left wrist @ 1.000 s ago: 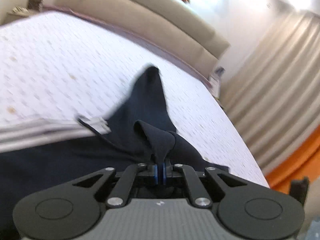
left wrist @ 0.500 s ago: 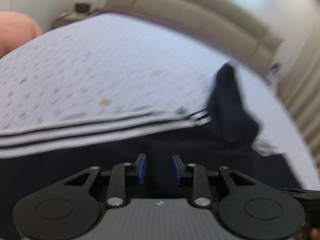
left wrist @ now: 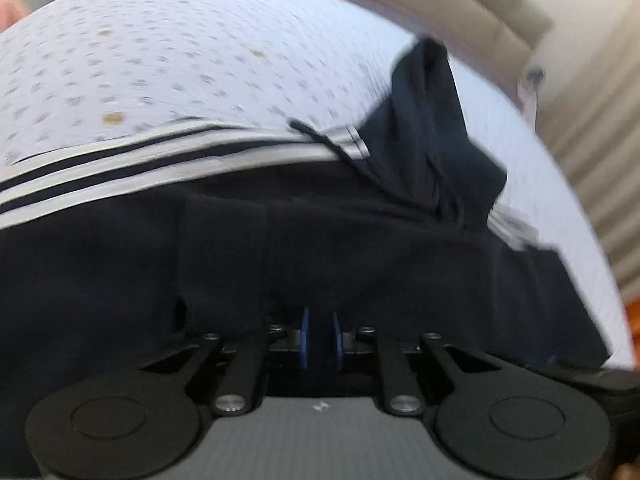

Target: Fold large clothes

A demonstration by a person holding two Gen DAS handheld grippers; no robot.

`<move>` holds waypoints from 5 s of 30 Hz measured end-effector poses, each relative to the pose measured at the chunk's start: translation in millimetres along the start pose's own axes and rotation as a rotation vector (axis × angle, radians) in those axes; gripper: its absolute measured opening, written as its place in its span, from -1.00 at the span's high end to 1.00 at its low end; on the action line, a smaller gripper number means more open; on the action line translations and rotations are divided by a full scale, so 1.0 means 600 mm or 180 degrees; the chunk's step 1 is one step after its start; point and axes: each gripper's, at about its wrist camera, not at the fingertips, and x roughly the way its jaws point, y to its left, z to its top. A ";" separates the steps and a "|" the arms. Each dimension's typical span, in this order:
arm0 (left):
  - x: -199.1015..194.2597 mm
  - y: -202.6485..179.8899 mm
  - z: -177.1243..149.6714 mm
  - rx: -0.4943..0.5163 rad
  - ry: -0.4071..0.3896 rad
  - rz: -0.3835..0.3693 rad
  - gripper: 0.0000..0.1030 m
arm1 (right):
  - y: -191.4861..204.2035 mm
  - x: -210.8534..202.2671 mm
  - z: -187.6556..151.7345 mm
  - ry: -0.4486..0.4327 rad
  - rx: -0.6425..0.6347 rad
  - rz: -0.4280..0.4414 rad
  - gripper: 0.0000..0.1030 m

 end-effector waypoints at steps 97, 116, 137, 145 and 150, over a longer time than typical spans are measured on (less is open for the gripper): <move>-0.189 0.037 0.004 -0.0336 -0.1123 0.0935 -0.14 | -0.087 -0.128 0.042 -0.0954 -0.0197 0.0742 0.90; -0.027 -0.059 0.013 0.0188 -0.0666 0.0585 0.03 | -0.127 -0.128 0.011 -0.1337 -0.0489 -0.0506 -0.23; -0.053 -0.113 -0.153 0.0419 0.0130 0.0565 0.13 | -0.096 -0.082 -0.087 -0.0101 -0.0740 0.0457 0.66; -0.140 -0.090 -0.223 0.0112 0.0059 0.0661 0.14 | -0.114 -0.149 -0.122 -0.0198 -0.0741 0.0540 0.50; -0.206 -0.057 -0.260 0.0048 0.0129 0.0590 0.14 | -0.139 -0.223 -0.225 0.0010 -0.0636 0.0705 0.46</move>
